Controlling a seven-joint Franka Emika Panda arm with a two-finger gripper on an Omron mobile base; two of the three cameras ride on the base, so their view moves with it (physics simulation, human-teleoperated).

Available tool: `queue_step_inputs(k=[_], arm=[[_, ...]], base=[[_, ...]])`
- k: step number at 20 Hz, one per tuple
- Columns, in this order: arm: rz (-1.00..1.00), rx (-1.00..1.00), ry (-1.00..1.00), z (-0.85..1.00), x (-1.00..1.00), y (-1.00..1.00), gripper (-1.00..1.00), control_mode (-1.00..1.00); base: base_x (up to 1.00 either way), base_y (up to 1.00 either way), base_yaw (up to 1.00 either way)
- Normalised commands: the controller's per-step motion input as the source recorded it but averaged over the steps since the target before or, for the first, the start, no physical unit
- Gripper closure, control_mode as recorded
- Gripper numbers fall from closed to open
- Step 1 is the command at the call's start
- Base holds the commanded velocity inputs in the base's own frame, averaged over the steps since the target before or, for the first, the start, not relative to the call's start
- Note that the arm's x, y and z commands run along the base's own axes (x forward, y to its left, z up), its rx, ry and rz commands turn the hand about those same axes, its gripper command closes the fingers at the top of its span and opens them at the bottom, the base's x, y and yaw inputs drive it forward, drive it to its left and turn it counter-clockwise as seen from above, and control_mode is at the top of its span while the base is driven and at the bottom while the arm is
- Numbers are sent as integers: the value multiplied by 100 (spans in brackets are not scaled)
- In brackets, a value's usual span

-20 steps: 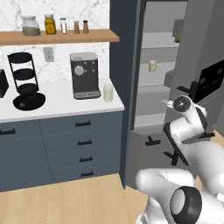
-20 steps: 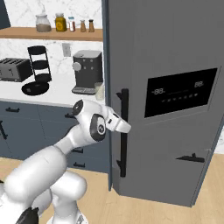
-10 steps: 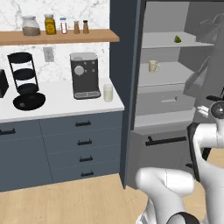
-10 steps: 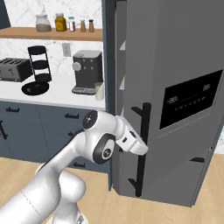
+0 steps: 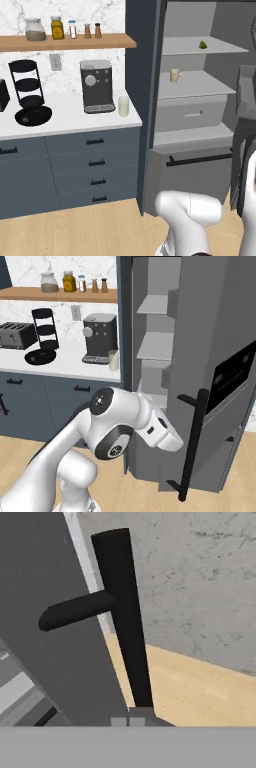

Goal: Grab a lemon wedge from the fridge and one ice cube from the ice bowl, and put them in the glass of lemonade.

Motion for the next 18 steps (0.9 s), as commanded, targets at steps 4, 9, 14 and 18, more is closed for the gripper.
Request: queue_step_inputs(k=[4,9,14,18], arm=[[15,-11,0,57,-38,91,100,-100],[21,-15,0,73,-8,100,100,-100],[17,-10,3,61,0,77,100,-100],[14,-1,9,26,39,31,100,-100]], base=[[0,0,0],[0,0,0],[0,0,0],[0,0,0]])
